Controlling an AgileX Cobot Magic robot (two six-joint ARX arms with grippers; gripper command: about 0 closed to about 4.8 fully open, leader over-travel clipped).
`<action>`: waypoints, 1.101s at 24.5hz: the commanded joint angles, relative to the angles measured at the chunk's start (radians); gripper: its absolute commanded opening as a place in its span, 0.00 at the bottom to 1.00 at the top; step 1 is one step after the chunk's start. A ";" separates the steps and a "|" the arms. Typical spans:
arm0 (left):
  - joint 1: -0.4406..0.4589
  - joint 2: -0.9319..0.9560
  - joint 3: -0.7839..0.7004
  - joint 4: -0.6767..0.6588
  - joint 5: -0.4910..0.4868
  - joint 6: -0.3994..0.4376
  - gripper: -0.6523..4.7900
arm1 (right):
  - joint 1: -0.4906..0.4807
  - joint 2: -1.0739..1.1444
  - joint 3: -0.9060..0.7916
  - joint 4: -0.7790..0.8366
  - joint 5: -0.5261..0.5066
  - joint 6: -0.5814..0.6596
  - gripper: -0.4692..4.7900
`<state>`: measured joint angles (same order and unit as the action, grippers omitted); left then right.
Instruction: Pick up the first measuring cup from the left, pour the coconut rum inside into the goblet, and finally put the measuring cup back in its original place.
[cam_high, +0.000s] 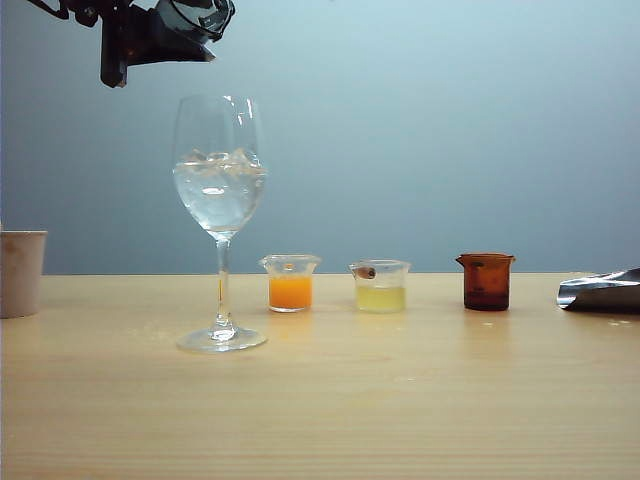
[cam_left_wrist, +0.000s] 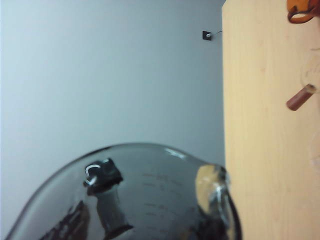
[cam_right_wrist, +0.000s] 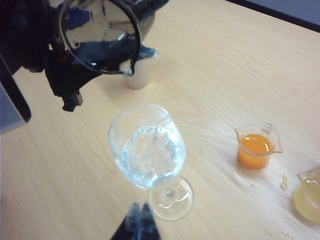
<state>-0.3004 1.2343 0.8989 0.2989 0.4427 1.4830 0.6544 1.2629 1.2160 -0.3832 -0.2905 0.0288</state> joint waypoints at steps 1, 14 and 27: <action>-0.002 -0.007 0.005 0.041 0.006 0.016 0.45 | 0.001 -0.002 0.003 0.001 -0.022 -0.003 0.08; -0.002 -0.007 0.005 0.015 0.006 0.174 0.45 | 0.001 -0.002 0.003 -0.006 -0.026 -0.003 0.08; -0.002 -0.007 0.005 0.005 0.007 0.192 0.45 | 0.001 -0.002 0.003 -0.006 -0.026 -0.004 0.08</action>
<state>-0.3000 1.2343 0.8989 0.2913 0.4427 1.6753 0.6544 1.2633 1.2160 -0.3962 -0.3111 0.0284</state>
